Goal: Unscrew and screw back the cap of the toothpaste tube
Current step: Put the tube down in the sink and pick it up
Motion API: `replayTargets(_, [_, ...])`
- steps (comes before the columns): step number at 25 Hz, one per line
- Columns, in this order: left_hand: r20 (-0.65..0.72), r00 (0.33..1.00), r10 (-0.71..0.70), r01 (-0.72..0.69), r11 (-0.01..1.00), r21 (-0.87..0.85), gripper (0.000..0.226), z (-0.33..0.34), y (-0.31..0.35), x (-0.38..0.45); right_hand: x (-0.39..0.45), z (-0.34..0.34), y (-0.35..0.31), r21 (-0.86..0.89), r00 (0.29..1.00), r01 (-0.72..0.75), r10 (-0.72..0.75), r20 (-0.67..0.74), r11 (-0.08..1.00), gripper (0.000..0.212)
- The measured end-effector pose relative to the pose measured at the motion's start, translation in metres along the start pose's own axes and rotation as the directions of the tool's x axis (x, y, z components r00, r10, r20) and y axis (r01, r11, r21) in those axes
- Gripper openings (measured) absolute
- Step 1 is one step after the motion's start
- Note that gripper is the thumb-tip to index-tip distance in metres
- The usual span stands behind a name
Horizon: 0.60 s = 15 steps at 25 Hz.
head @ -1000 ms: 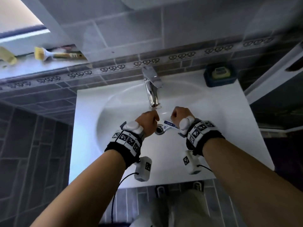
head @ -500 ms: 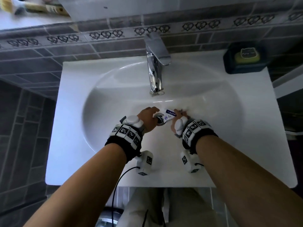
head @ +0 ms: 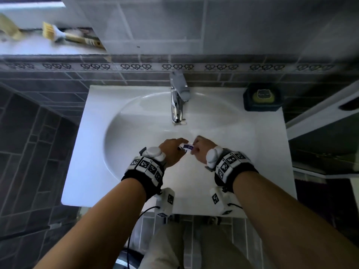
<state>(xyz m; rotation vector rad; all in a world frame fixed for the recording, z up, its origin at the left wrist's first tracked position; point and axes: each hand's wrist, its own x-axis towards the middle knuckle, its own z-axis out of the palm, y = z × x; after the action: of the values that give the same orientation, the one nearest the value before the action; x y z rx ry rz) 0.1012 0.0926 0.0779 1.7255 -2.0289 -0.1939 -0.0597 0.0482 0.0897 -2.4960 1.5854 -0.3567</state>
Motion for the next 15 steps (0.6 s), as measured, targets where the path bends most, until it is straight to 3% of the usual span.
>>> replayTargets(3, [-0.085, 0.994, -0.063, 0.055, 0.994, -0.098, 0.018, -0.001, -0.006, -0.001, -0.002, -0.01, -0.008, 0.02, 0.999, 0.051, -0.051, -0.003, 0.998, 0.022])
replayTargets(7, [-0.03, 0.99, -0.138, 0.123, 0.949, -0.29, 0.011, 0.002, -0.006, -0.002, -0.007, -0.017, -0.005, 0.15, 0.995, 0.063, -0.051, -0.082, 0.987, 0.017])
replayTargets(11, [-0.115, 0.968, -0.222, 0.126, 0.83, -0.543, 0.013, -0.001, -0.01, -0.005, -0.006, -0.008, 0.001, 0.257, 0.996, 0.06, -0.043, -0.072, 0.965, 0.03])
replayTargets(15, [-0.211, 0.92, -0.329, 0.044, 0.623, -0.781, 0.021, -0.015, -0.003, -0.004, -0.005, -0.01, 0.001, 0.391, 0.993, 0.102, -0.072, -0.091, 0.915, 0.031])
